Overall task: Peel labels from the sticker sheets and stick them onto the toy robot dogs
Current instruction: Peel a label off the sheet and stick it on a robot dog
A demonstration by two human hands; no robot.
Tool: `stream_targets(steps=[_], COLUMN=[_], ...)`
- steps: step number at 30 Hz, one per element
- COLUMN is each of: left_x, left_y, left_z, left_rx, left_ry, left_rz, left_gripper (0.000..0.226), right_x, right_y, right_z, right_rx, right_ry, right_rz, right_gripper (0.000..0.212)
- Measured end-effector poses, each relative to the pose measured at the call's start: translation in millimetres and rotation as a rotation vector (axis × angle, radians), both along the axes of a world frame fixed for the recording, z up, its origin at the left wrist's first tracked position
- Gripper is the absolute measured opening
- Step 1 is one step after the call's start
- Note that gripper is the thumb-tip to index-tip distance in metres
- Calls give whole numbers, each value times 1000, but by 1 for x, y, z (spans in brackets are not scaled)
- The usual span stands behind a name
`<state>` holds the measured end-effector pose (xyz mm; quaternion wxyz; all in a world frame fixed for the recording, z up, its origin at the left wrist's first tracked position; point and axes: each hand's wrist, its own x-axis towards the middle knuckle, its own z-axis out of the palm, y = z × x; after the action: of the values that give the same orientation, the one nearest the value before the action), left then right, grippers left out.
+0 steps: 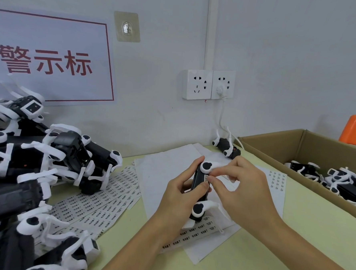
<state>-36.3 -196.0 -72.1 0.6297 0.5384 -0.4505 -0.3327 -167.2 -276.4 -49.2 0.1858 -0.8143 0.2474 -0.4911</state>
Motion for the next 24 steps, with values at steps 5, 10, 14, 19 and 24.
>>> stream_targets(steps=[5,10,14,19,24], left_x=[1,2,1,1,2], left_y=[0,-2,0,1,0], left_z=[-1,-3,-1,0,0], left_rx=[-13,-31,-48,-47,-31], left_ry=[-8,-26,-56,-75,18], left_rz=[-1,-16,-27,-48,-61], left_gripper=[51,53,53,53,52], right_x=[0,1,1,-1,0], right_y=[2,5,8,7,6], right_z=[2,5,9,11,9], right_rx=[40,152,218,339,275], right_ry=[-21,-41,-76,-95,-96], right_rz=[14,-1,-10,13,32], right_gripper=[30,23,23,25,31])
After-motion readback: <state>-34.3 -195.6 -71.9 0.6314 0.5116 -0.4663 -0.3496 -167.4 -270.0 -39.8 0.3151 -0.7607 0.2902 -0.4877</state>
